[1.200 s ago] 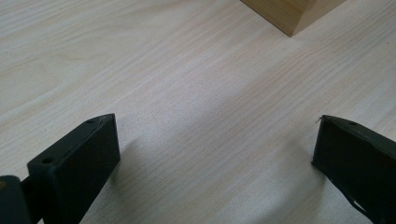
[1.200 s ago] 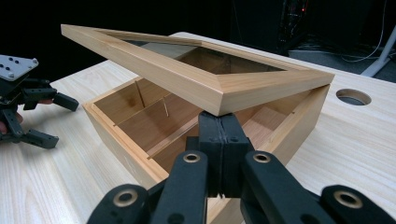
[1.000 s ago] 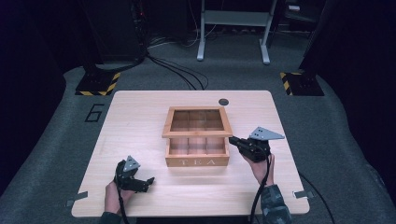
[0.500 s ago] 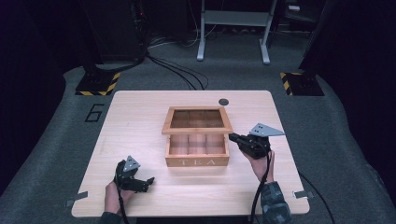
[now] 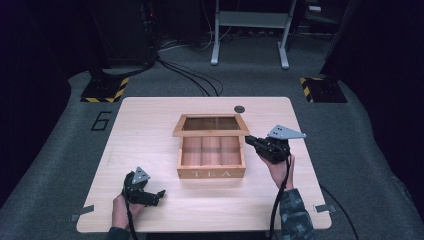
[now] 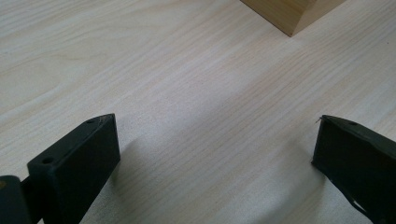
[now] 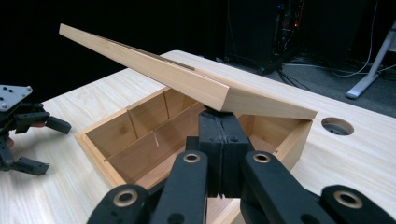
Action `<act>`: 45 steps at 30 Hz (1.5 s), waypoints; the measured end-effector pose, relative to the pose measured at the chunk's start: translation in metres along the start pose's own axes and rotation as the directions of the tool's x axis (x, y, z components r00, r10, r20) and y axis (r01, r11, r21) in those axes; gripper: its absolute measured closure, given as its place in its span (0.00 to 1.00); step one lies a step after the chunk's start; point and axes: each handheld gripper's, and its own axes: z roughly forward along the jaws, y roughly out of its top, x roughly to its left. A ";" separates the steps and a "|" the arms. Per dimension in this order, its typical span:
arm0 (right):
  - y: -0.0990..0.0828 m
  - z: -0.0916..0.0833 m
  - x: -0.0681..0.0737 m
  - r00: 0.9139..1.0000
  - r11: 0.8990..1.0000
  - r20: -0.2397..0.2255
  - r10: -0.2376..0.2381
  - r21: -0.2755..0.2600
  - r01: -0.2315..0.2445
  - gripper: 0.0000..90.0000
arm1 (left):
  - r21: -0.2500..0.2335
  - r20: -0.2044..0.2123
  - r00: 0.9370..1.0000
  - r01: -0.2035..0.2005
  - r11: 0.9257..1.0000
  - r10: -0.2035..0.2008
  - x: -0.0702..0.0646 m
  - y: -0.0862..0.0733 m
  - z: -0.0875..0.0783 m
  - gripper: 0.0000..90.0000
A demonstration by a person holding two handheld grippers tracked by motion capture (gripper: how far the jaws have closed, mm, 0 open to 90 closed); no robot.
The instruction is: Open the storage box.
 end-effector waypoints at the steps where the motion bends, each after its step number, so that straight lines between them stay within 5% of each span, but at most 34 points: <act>1: 0.001 0.000 0.000 1.000 1.000 0.003 -0.002 0.001 0.002 1.00 | 0.000 0.000 1.000 0.000 1.000 0.000 0.000 0.000 0.000 0.00; 45: 0.044 0.011 -0.018 0.999 0.999 0.019 -0.030 -0.016 0.030 1.00 | -0.009 -0.010 1.000 -0.002 1.000 0.002 0.000 0.000 0.001 0.00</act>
